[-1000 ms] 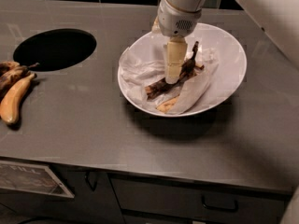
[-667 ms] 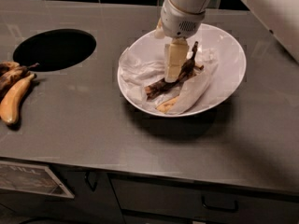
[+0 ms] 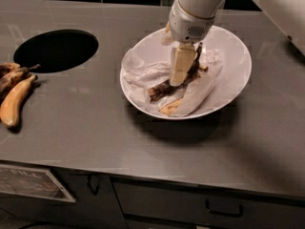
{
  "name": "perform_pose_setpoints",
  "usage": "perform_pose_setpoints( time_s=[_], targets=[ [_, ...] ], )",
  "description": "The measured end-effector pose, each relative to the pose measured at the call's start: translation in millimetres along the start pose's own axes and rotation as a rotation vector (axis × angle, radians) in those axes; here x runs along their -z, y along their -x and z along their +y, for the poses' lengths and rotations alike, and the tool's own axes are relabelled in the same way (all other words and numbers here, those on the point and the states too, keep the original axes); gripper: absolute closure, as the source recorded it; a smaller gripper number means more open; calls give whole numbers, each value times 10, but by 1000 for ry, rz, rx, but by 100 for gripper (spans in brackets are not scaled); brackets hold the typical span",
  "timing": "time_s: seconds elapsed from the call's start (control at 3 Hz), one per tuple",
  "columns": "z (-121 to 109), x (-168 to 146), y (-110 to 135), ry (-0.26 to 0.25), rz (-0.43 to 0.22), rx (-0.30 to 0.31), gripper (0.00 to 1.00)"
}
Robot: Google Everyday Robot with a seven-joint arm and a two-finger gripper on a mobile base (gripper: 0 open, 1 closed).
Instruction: Pick banana from white bowl
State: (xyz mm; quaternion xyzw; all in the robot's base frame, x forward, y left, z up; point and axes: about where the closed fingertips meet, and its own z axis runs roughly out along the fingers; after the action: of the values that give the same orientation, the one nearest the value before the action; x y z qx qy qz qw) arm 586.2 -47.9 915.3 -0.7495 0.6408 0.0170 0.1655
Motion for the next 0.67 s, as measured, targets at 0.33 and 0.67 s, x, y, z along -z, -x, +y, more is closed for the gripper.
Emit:
perform_pose_setpoints(
  time_s=[0.33, 0.67],
  targets=[
    [30, -83, -91, 19, -18, -22, 23],
    [23, -170, -124, 40, -26, -28, 35]
  ],
)
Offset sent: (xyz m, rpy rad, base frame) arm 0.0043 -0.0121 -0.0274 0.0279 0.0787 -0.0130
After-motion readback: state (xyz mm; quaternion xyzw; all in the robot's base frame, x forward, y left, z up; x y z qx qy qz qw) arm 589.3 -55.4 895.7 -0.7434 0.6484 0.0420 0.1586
